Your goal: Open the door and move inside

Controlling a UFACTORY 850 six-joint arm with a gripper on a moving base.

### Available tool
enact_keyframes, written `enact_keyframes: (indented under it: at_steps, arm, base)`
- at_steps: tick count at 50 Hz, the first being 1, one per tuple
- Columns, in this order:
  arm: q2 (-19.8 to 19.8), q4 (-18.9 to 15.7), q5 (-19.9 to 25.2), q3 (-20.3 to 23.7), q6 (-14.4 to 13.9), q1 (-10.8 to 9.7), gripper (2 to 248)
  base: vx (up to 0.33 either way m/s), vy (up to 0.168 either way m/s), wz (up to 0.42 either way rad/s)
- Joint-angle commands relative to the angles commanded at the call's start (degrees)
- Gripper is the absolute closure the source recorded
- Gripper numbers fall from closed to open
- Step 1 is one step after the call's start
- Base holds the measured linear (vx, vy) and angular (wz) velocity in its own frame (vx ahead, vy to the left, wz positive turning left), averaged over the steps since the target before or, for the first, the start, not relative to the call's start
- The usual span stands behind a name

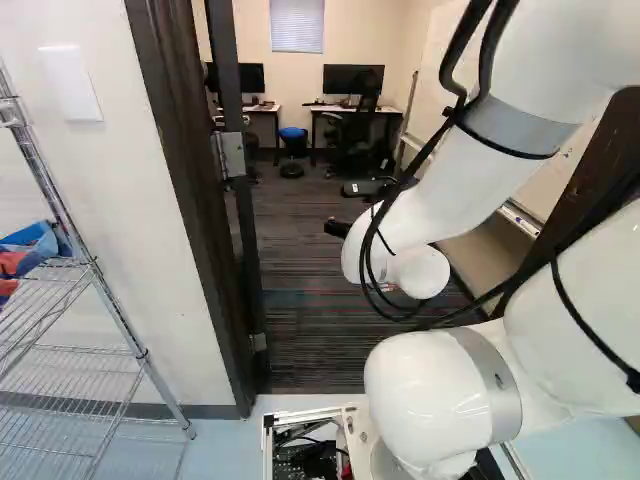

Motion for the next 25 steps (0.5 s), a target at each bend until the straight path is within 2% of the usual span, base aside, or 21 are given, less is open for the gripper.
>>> enact_keyframes:
  at_steps: [15,25]
  arm:
    - [0.0,0.0,0.0,0.0,0.0,0.0,3]
    - [0.0,0.0,0.0,0.0,0.0,0.0,3]
  base:
    - [0.000,0.000,0.000]
    - [0.044,-0.020,-0.110]
